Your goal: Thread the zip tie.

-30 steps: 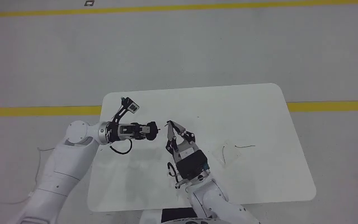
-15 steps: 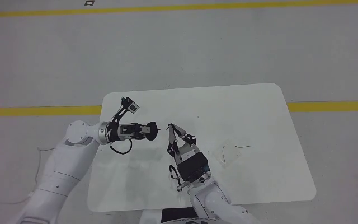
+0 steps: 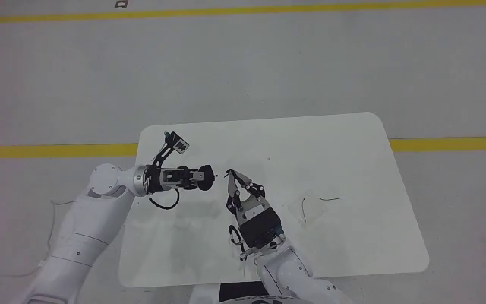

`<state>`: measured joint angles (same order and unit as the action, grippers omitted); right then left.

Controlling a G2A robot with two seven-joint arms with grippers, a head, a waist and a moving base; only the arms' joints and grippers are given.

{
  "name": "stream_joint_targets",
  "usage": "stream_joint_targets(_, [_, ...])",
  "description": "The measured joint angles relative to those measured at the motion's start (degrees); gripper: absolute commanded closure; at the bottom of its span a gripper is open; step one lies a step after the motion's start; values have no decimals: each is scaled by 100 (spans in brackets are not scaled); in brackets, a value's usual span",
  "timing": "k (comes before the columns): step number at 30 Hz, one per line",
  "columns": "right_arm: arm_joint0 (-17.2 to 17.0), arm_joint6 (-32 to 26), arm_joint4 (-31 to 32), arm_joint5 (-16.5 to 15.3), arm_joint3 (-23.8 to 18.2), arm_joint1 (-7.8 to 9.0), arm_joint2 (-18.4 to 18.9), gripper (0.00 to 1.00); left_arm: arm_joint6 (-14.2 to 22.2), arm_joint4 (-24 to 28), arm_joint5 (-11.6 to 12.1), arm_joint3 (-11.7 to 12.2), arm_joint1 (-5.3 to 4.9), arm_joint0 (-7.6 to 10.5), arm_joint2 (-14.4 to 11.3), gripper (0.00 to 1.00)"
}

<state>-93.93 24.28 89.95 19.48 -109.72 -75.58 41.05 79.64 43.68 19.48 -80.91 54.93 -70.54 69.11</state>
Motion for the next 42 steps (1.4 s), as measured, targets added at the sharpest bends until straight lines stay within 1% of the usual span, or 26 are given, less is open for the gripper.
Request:
stream_joint_targets(3, [21, -46, 0, -36, 19, -2, 4, 100, 0, 0, 0, 0, 0, 0, 0, 100])
stream_joint_targets(6, [49, -66, 0, -4, 39, -16, -10, 100, 0, 0, 0, 0, 0, 0, 0, 100])
stream_joint_targets(23, [141, -70, -14, 0, 304, -244, -41, 100, 0, 0, 0, 0, 0, 0, 0, 100])
stream_joint_targets(32, [215, -96, -22, 0, 406, -292, -97, 100, 0, 0, 0, 0, 0, 0, 0, 100])
stream_joint_targets(42, [203, -157, 0, 0, 465, -342, -62, 100, 0, 0, 0, 0, 0, 0, 0, 100])
